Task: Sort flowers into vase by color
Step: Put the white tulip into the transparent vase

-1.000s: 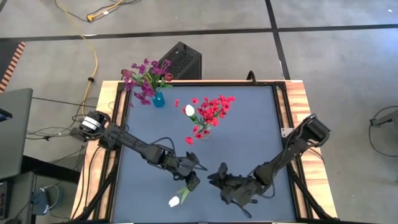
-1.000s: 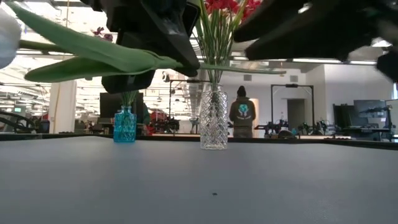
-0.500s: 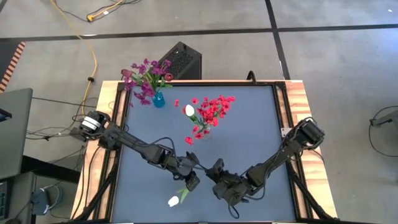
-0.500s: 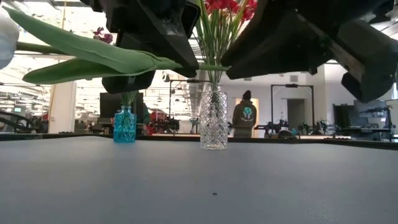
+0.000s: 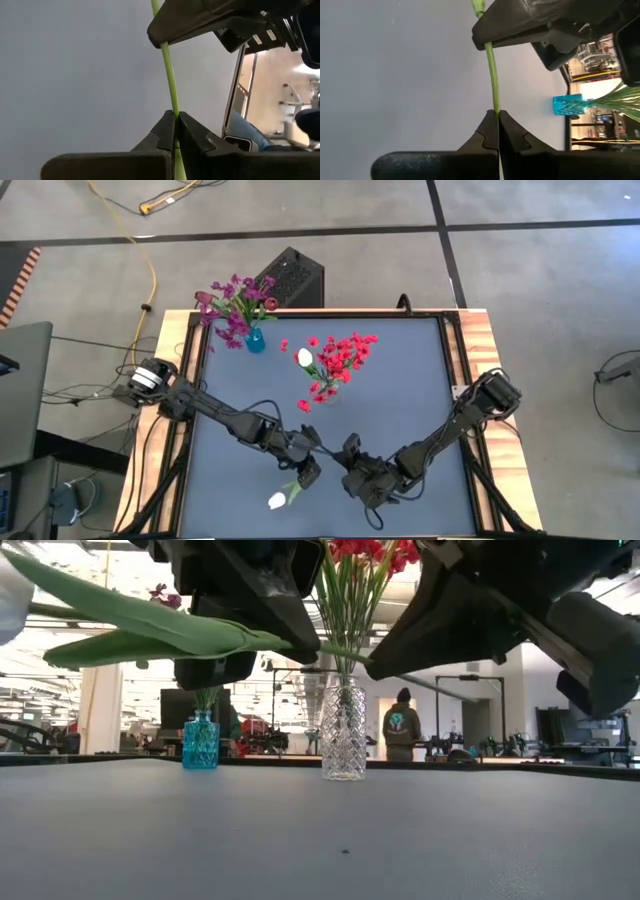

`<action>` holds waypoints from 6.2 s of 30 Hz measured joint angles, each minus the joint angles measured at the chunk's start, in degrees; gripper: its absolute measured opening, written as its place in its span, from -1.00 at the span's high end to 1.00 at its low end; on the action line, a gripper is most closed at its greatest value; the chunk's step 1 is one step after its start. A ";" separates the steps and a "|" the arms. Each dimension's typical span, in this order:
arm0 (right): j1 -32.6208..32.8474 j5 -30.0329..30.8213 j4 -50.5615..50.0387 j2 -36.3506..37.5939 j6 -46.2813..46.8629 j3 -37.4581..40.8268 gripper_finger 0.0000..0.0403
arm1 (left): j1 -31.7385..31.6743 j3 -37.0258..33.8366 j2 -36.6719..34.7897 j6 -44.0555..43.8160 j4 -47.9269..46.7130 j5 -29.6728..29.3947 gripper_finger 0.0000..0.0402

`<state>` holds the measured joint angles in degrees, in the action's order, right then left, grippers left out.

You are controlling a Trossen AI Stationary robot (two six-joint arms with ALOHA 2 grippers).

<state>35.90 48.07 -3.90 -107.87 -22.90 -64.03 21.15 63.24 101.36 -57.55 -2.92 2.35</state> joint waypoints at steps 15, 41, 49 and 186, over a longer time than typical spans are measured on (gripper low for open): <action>0.08 -25.91 6.52 4.11 4.94 6.86 0.91 | -1.52 0.07 -11.64 25.76 -2.71 -8.79 0.64; -27.13 -41.86 93.71 27.13 12.80 50.88 0.91 | 3.45 -2.79 -16.57 46.09 -8.36 -28.79 0.61; -34.32 -46.94 93.61 32.96 19.62 51.19 0.91 | 2.93 -8.24 -16.57 49.06 -6.87 -28.61 0.61; -39.04 -27.15 92.71 5.51 37.34 30.58 0.92 | -22.94 -26.10 -9.38 53.78 43.36 -17.76 0.54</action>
<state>-3.14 20.92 88.82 -102.37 14.44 -33.45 -1.79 37.15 91.98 -3.77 40.44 -15.41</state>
